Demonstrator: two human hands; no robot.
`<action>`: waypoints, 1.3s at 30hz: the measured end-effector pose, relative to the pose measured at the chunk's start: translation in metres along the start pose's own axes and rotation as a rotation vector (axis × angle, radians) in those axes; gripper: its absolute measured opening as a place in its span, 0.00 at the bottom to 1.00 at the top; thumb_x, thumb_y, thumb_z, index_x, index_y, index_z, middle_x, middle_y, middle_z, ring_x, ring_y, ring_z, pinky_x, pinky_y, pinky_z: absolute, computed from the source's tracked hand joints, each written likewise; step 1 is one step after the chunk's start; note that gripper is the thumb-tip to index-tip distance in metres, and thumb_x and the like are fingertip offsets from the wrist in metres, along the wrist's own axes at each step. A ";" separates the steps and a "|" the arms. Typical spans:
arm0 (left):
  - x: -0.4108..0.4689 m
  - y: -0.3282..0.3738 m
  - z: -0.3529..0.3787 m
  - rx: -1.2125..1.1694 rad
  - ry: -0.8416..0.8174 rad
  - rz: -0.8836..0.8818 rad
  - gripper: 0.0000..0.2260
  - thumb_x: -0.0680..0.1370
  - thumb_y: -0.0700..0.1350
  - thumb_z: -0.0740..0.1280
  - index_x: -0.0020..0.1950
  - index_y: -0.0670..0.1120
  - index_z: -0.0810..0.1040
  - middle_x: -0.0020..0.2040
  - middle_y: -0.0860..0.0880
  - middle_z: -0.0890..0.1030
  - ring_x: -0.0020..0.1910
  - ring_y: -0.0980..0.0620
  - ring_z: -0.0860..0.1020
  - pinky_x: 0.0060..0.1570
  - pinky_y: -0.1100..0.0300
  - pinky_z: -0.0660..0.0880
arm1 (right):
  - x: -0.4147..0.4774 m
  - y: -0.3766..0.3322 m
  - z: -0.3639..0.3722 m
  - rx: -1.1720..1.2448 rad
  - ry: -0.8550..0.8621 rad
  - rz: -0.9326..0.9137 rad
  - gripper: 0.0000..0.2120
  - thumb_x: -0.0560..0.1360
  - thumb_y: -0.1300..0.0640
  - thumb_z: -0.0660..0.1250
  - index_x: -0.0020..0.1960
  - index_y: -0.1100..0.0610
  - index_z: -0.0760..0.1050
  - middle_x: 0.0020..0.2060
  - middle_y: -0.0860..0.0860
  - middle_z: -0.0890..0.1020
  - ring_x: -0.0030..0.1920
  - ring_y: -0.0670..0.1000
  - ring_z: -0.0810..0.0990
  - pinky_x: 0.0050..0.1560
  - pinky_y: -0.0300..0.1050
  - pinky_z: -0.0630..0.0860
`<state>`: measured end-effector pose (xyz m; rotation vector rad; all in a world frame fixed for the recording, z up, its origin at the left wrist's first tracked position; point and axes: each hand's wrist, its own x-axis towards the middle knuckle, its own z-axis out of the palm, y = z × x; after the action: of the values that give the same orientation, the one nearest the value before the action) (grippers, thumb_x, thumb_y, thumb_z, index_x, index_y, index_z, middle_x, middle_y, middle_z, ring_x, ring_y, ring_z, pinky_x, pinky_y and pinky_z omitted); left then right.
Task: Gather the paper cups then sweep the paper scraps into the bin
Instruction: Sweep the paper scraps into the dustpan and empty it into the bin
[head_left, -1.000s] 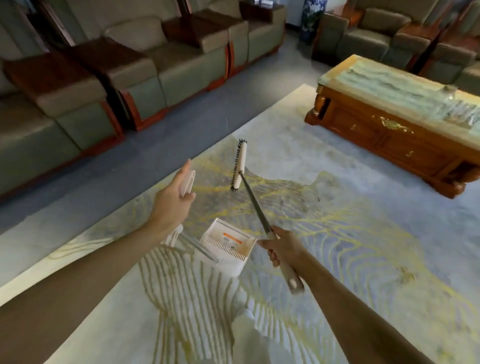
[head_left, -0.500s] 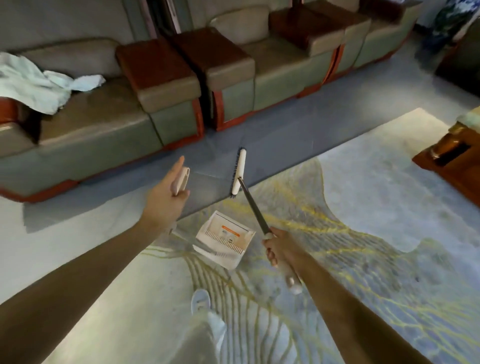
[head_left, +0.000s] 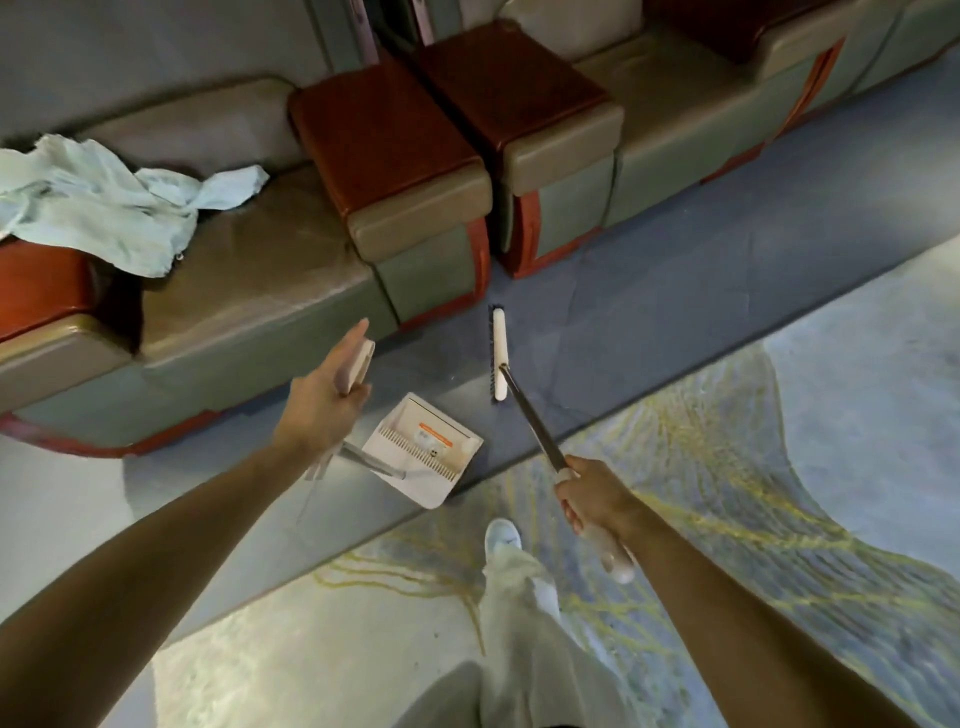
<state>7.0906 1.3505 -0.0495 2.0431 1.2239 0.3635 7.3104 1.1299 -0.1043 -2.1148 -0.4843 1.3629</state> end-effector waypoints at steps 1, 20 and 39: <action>0.020 -0.005 -0.004 -0.011 -0.016 -0.008 0.34 0.79 0.38 0.65 0.73 0.69 0.57 0.71 0.47 0.71 0.68 0.41 0.72 0.68 0.49 0.68 | 0.018 -0.013 0.001 -0.015 -0.003 0.008 0.16 0.75 0.70 0.56 0.61 0.69 0.72 0.23 0.57 0.72 0.16 0.48 0.69 0.19 0.38 0.67; 0.268 -0.135 -0.075 0.045 -0.139 0.037 0.31 0.79 0.43 0.66 0.73 0.69 0.58 0.62 0.61 0.72 0.56 0.62 0.71 0.54 0.74 0.67 | 0.180 -0.165 0.116 -0.092 -0.086 0.250 0.21 0.76 0.68 0.57 0.68 0.59 0.64 0.29 0.54 0.71 0.18 0.44 0.70 0.20 0.36 0.66; 0.356 -0.032 -0.031 -0.003 -0.370 0.309 0.30 0.79 0.40 0.65 0.73 0.66 0.61 0.71 0.48 0.71 0.67 0.46 0.72 0.69 0.57 0.63 | 0.101 -0.196 -0.010 0.138 -0.011 0.398 0.37 0.74 0.69 0.65 0.75 0.43 0.58 0.19 0.51 0.70 0.18 0.47 0.67 0.21 0.36 0.65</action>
<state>7.2342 1.6763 -0.0918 2.1780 0.6879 0.1184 7.3625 1.3366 -0.0476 -2.1622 0.0342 1.5715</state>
